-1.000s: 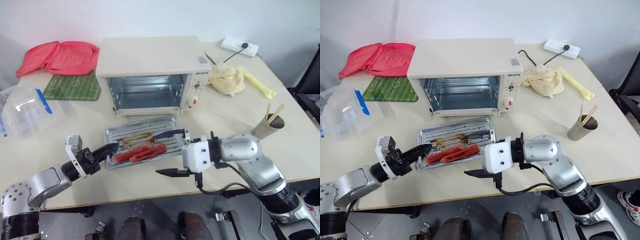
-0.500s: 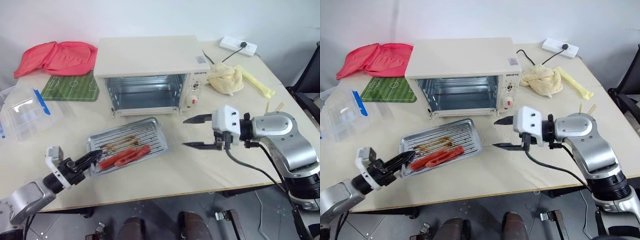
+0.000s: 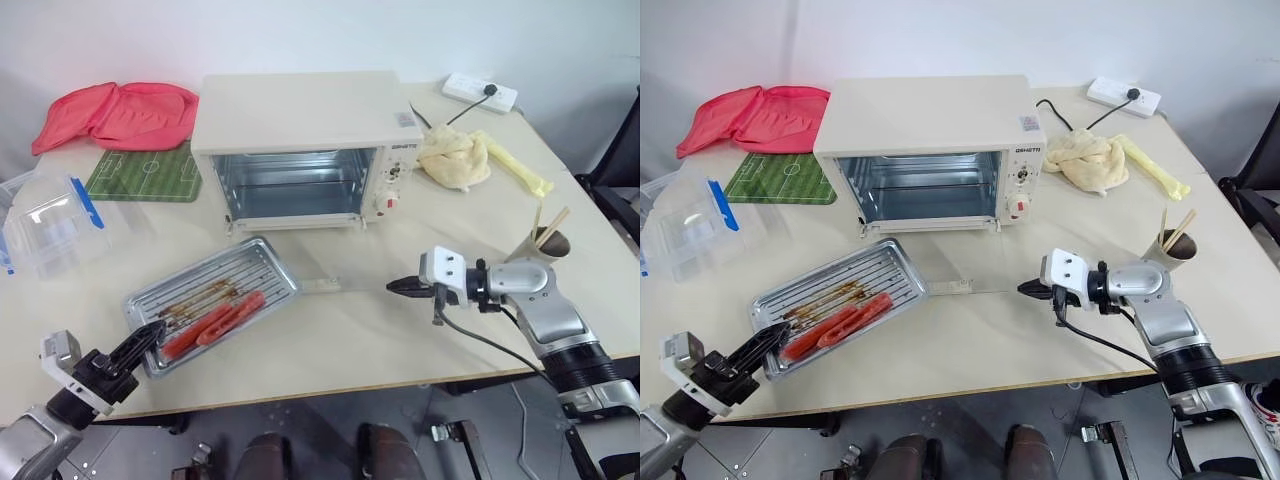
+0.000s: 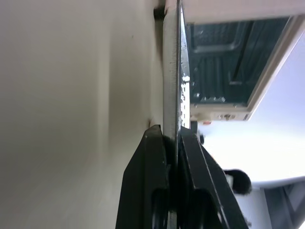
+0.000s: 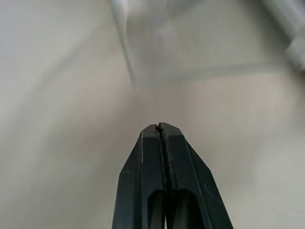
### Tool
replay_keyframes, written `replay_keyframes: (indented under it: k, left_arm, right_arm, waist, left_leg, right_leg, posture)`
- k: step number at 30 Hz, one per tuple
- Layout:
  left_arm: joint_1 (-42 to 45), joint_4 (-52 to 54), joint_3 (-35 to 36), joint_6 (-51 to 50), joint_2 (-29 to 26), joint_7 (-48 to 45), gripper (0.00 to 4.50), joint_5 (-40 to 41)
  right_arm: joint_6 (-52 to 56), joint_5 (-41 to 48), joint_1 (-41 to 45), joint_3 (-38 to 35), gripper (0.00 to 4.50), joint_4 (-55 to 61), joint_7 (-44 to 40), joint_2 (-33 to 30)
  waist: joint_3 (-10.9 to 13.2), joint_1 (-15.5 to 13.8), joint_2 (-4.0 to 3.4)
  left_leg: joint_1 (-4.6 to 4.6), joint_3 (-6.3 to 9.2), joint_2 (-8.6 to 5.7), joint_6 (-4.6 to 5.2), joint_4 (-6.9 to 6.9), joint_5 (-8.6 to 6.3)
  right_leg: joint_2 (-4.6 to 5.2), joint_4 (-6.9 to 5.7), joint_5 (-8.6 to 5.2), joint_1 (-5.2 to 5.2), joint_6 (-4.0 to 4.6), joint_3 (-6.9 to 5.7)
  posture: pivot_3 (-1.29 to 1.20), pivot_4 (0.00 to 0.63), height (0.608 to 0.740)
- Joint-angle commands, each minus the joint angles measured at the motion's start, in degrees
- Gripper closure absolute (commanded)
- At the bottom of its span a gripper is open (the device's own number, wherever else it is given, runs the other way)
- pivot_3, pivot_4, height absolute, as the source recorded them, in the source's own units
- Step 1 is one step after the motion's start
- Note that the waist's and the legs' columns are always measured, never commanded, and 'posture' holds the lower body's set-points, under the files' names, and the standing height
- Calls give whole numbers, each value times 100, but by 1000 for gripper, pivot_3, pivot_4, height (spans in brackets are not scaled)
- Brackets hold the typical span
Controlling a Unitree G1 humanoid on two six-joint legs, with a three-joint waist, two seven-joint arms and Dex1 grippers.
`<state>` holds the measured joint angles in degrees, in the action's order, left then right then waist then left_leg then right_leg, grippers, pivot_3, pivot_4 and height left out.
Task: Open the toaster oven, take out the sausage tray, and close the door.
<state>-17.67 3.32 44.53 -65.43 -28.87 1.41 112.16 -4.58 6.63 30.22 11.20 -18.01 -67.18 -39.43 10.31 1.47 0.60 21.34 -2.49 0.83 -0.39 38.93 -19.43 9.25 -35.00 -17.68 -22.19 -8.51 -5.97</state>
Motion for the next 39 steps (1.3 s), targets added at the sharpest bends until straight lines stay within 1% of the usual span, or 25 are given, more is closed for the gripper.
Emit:
replay_keyframes:
  k: [1,5,10,14,20,23,26,30,37,39]
  left_arm:
    - [-188,337,388,226,230,-122,4500,84]
    - [-427,455,691,445,491,-131,4500,84]
    - [-586,239,1031,645,637,-113,4500,84]
    - [-658,70,1296,698,716,-124,4500,84]
    - [-739,-53,1404,759,925,-105,4500,84]
    - [-789,-55,1412,758,934,-128,4500,84]
    - [-805,-182,1284,673,845,-125,4500,84]
    - [-705,-224,983,541,675,-109,4500,84]
    - [-406,-245,269,351,176,-20,4500,84]
    - [-301,-241,97,309,40,5,4500,84]
  right_arm:
    - [-287,-29,86,-59,4457,-358,-72,92]
    - [-487,-62,195,17,4457,-678,-152,307]
    - [-461,39,370,80,4457,-726,-254,696]
    - [-356,127,555,-10,4457,-692,-323,903]
    - [201,509,879,-149,4457,-58,-597,866]
    - [418,605,991,-192,4457,157,-679,801]
    - [583,705,1371,-261,4457,273,-717,782]
    - [644,752,1820,-367,4457,163,-549,883]
    - [596,714,2445,-513,4457,-133,-324,1063]
    - [595,690,2511,-531,4457,-131,-324,1041]
  waist:
    - [0,1,0]
    - [0,11,0]
    - [0,35,-1]
    - [3,16,-6]
    - [4,-1,-8]
    - [4,-3,-8]
    - [5,6,-9]
    - [6,10,-11]
    - [11,-3,-20]
    - [19,2,-34]
  left_leg:
    - [-3,1,1,0,0,0]
    - [-23,13,4,-1,2,-1]
    - [-28,15,11,-8,2,-6]
    - [-24,17,12,-9,0,-9]
    - [-14,21,8,7,5,-18]
    - [-14,22,8,6,4,-20]
    - [-15,23,8,5,4,-22]
    - [-14,22,8,3,3,-23]
    - [-13,26,8,4,1,-23]
    - [-13,24,4,4,1,-22]
  right_leg:
    - [0,6,0,8,0,-1]
    - [-3,35,-1,42,2,-10]
    - [-7,45,-3,45,7,-11]
    - [-9,33,-4,44,7,-13]
    - [2,42,-3,44,6,-13]
    - [2,44,-3,44,6,-15]
    - [1,45,-3,44,6,-16]
    - [1,44,-3,40,6,-16]
    - [7,40,-3,40,6,-17]
    - [7,38,-3,40,6,-17]
  posture:
    - [0,150,740]
    - [0,150,740]
    - [0,150,740]
    - [0,150,740]
    - [0,150,740]
    - [0,150,740]
    - [0,150,740]
    - [0,150,740]
    - [0,150,740]
    - [0,150,740]
